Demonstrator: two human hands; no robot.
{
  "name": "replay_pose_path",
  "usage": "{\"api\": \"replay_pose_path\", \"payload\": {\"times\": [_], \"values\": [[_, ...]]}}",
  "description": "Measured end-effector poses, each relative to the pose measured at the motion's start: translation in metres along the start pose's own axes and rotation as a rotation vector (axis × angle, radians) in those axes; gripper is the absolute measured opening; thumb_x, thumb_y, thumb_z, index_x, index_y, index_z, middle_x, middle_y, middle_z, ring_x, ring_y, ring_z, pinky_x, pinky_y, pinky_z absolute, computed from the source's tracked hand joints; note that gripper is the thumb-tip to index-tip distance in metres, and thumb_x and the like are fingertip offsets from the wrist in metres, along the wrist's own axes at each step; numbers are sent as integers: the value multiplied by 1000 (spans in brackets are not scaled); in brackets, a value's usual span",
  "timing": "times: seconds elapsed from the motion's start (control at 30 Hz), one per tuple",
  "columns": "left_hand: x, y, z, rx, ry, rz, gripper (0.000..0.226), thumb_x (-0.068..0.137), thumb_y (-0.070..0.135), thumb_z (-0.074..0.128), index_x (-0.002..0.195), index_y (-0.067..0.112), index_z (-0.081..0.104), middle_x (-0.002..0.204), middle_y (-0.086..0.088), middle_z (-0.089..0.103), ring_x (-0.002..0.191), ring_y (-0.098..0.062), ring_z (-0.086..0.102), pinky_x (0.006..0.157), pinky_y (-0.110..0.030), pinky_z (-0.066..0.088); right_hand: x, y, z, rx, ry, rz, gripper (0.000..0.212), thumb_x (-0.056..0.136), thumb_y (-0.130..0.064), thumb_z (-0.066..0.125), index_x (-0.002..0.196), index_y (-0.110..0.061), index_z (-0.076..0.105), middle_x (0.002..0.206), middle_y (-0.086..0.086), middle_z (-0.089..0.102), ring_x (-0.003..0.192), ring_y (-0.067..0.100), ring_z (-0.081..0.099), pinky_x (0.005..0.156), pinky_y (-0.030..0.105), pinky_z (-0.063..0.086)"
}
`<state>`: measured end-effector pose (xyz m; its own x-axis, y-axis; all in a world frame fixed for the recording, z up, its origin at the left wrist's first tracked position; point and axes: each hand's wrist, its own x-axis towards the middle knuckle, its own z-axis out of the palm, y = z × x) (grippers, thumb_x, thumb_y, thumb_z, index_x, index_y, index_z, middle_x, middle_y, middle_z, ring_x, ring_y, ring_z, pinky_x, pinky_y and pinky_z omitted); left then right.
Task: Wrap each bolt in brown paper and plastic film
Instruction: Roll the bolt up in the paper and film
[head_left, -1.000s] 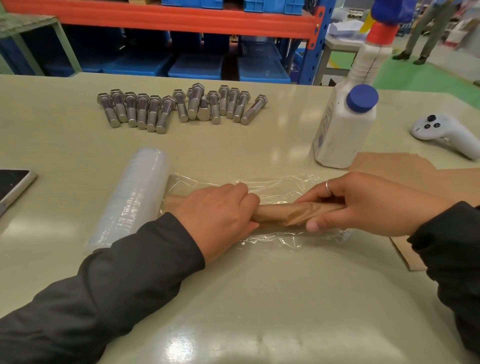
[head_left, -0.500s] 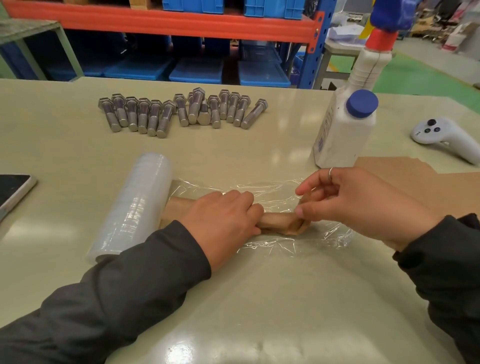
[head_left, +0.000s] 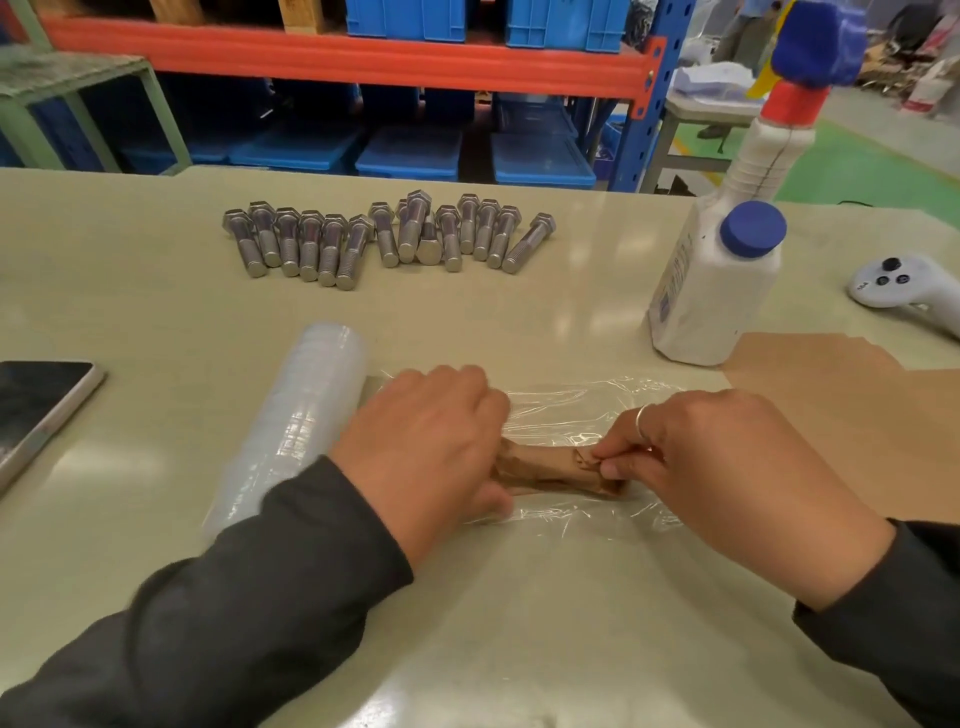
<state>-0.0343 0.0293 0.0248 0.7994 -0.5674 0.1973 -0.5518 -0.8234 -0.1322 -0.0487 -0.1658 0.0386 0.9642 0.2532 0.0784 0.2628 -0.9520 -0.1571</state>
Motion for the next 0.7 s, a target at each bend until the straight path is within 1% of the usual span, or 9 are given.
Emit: {"api": "replay_pose_path", "payload": {"times": [0.03, 0.07, 0.1, 0.17, 0.27, 0.37, 0.47, 0.6, 0.7], "values": [[-3, -5, -10, 4, 39, -13, 48, 74, 47, 70, 103, 10, 60, 101, -8, 57, 91, -29, 56, 75, -38, 40, 1, 0, -1, 2, -6, -10, 18, 87, -40, 58, 103, -42, 67, 95, -15, 69, 91, 5, 58, 70, 17, 33], [-8, -11, -18, 23, -5, -40, 38, 75, 46, 69, 97, 15, 62, 97, -5, 58, 90, -27, 57, 73, -36, 40, 2, 0, -1, 3, -15, -18, 18, 87, -40, 58, 103, -42, 67, 95, -15, 70, 91, 5, 59, 74, 17, 38], [-11, -17, -22, 82, -51, -40, 32, 83, 48, 59, 101, 22, 61, 103, 1, 56, 97, -22, 54, 78, -32, 37, 2, 1, -2, -5, -31, -27, 18, 87, -40, 58, 103, -41, 67, 95, -15, 70, 91, 6, 59, 78, 19, 41], [-14, -22, -13, 74, -197, -46, 32, 91, 50, 42, 113, 30, 56, 114, 10, 51, 110, -14, 46, 84, -25, 33, 5, 1, -3, -27, -60, -42, 18, 87, -40, 57, 103, -41, 67, 96, -15, 69, 91, 6, 59, 78, 21, 42], [-9, -19, -8, 58, -336, -41, 33, 93, 49, 39, 115, 29, 55, 118, 7, 50, 114, -15, 44, 88, -26, 35, 8, 2, -6, -28, -76, -55, 17, 86, -41, 58, 100, -41, 67, 96, -14, 68, 89, 5, 58, 71, 19, 40], [-8, -21, -2, -65, -316, -56, 31, 90, 52, 45, 103, 28, 59, 111, 7, 48, 110, -14, 43, 87, -25, 38, 9, 3, -7, -53, -92, -69, 15, 86, -41, 58, 98, -41, 66, 94, -13, 68, 86, 7, 57, 70, 19, 40], [-10, -25, 4, -184, -224, -61, 27, 86, 51, 51, 88, 25, 60, 101, 8, 45, 101, -11, 41, 83, -23, 36, 10, 2, -9, -81, -102, -86, 14, 87, -40, 57, 98, -38, 66, 93, -10, 67, 88, 11, 58, 76, 24, 44], [-15, -30, 8, -263, -174, -19, 10, 85, 36, 55, 89, 28, 60, 99, 12, 37, 94, -8, 35, 78, -16, 28, 11, 2, -9, -106, -126, -108, 15, 89, -40, 54, 98, -35, 64, 92, -10, 65, 87, 11, 56, 71, 24, 43], [-8, -34, 3, -327, -234, -52, 6, 86, 30, 56, 84, 29, 61, 102, 14, 44, 96, -7, 45, 81, -16, 34, 11, 2, -8, -134, -123, -119, 16, 90, -40, 52, 99, -34, 63, 92, -10, 65, 86, 12, 56, 70, 24, 41]]}}
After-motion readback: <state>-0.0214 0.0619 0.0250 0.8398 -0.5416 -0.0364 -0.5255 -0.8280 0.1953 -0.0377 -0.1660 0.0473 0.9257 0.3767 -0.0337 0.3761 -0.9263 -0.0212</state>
